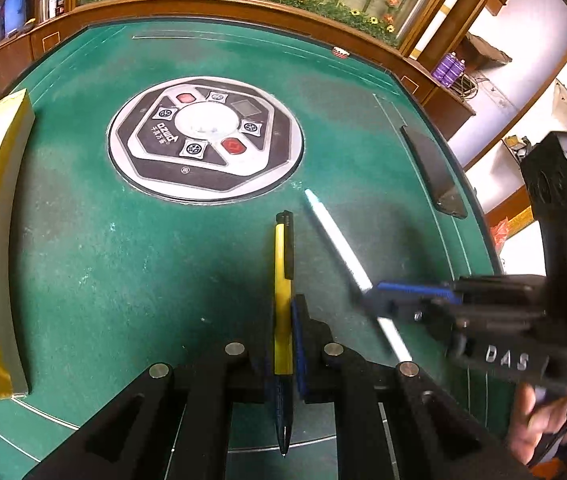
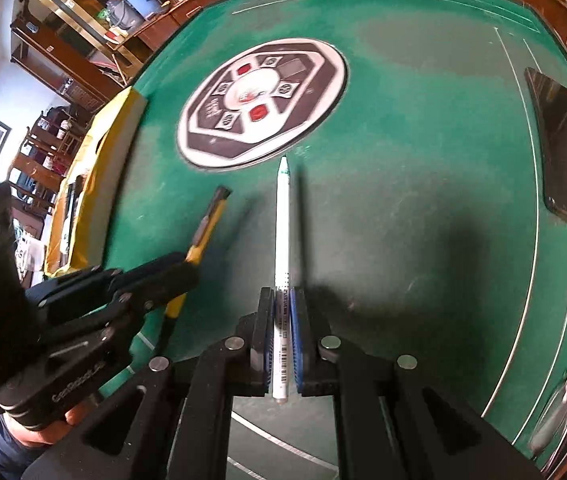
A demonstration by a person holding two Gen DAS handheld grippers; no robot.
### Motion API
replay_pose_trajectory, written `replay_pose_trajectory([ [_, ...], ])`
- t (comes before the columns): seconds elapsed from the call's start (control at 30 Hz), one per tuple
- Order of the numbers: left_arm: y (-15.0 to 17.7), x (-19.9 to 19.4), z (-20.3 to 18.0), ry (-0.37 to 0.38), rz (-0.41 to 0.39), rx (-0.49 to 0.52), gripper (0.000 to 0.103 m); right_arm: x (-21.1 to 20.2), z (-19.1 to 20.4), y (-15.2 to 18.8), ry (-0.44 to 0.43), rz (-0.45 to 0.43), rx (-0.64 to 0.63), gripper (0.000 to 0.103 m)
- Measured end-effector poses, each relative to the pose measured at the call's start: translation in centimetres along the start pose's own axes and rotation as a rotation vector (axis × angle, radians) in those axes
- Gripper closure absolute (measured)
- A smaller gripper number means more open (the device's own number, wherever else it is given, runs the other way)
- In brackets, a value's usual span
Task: Organize rigid objects
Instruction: 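Grasp the yellow-barrelled pen with the left tool while the right tool grasps the white pen, then carry the yellow pen and white pen into the tray and release both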
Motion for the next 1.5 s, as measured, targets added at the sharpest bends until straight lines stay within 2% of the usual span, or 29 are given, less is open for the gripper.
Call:
replay_pose_trajectory([
  [0.33,-0.5,-2.8,1.6,0.011,-0.048,-0.015,0.096,-0.6,3.4,-0.3,-0.012,-0.025,-0.029,0.096],
  [0.57,-0.9,-5.7,5.0,-0.001,-0.101,-0.058,0.095,0.2,7.3,-1.4,-0.027,-0.026,-0.081,0.096],
  [1.07,-1.1,-11.5,16.0,-0.082,-0.200,-0.199,0.095,3.5,17.9,-4.0,-0.094,-0.010,-0.213,0.096],
  [1.3,-0.5,-12.2,21.9,-0.133,-0.196,-0.265,0.095,6.3,22.9,-5.8,-0.107,-0.013,-0.272,0.093],
  [1.5,-0.2,-11.7,24.9,-0.147,-0.184,-0.294,0.095,8.9,24.5,-7.1,-0.134,0.017,-0.249,0.096],
])
Point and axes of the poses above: each gripper's, at about its wrist camera, not at the fingertips, and x roughly the way its jaws point, z to its left, y to its underside, the point moved 6 cm from there along x, roughly the way its jaws point, and after that the axes turned 6 degrees about -y, right-handed, at the moved point
